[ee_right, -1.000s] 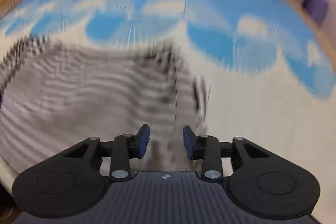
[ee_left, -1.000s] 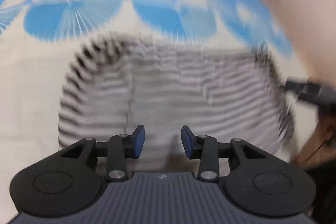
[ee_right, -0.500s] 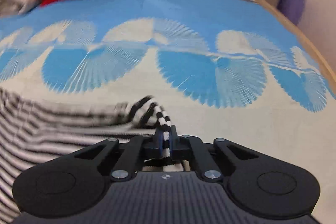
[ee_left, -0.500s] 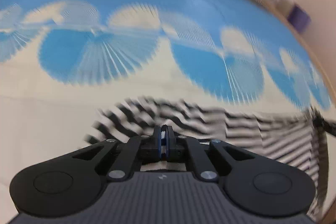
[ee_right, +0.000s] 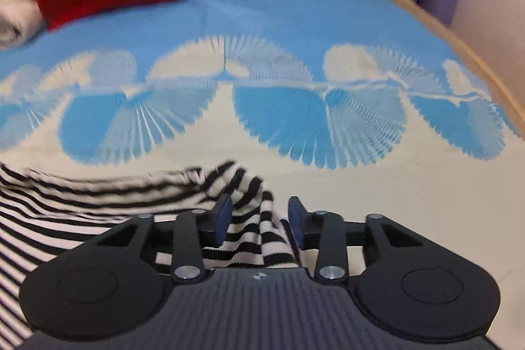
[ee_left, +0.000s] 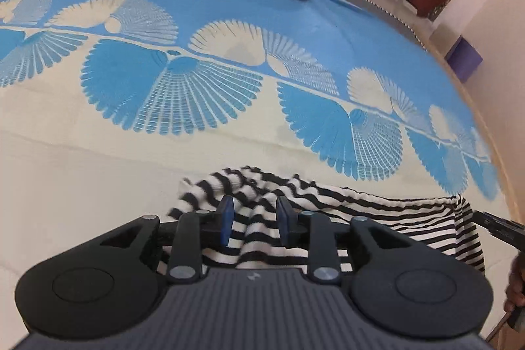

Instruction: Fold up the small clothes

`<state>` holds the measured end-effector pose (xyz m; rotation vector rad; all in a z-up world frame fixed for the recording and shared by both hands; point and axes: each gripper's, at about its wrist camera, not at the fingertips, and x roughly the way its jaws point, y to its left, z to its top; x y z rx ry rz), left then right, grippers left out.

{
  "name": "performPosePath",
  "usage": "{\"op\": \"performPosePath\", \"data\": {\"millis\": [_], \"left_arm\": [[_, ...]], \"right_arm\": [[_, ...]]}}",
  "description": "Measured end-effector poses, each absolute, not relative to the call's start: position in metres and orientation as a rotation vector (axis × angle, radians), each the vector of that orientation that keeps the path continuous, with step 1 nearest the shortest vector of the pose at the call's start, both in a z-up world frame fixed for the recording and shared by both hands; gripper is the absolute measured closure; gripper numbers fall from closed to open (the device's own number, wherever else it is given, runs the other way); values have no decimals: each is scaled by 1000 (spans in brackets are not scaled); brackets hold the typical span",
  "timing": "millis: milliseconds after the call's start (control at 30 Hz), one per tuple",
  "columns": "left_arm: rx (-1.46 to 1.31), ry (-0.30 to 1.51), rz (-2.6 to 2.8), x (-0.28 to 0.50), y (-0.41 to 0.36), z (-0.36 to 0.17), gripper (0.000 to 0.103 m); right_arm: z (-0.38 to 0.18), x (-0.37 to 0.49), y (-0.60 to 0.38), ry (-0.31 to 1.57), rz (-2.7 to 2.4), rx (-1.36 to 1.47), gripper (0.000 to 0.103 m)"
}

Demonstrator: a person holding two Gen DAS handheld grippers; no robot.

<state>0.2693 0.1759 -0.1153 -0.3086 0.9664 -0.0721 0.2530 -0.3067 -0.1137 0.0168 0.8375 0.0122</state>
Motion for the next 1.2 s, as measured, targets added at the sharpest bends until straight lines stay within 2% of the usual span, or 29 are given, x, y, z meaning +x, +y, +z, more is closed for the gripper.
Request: {"op": "performPosePath", "data": {"millis": [67, 200, 300, 433, 500, 600, 633, 700, 767, 833, 900, 1000, 1200], "left_arm": [[-297, 997, -37, 269, 181, -118, 73], [-183, 1198, 131, 278, 187, -158, 72], [-213, 1173, 158, 273, 191, -149, 73], [-196, 1089, 2, 251, 173, -113, 71], [-190, 1132, -93, 242, 164, -114, 70], [-126, 1253, -177, 233, 151, -136, 65], [-61, 1285, -160, 229, 147, -146, 66], [62, 1292, -123, 222, 141, -154, 65], [67, 1252, -104, 215, 139, -139, 64], [64, 1170, -87, 202, 136, -114, 51], [73, 1081, -48, 188, 131, -88, 43], [83, 967, 4, 161, 119, -55, 41], [48, 891, 57, 103, 95, -24, 41]], "right_arm": [[-105, 240, -316, 845, 71, 31, 54], [-123, 221, -322, 1032, 220, -27, 51], [-153, 211, -325, 1184, 174, -200, 51], [-135, 199, -340, 1152, 201, -141, 51], [-139, 194, -342, 1184, 216, -147, 51], [-160, 182, -333, 1266, 210, -298, 49], [-159, 180, -331, 1249, 196, -324, 42], [-151, 181, -329, 1252, 163, -300, 42], [-134, 176, -326, 1198, 119, -299, 47], [-104, 163, -319, 1076, 91, -293, 46], [-71, 144, -316, 948, 97, -210, 45], [-40, 115, -316, 810, 114, -74, 43], [-29, 69, -313, 697, 115, 39, 43]]}}
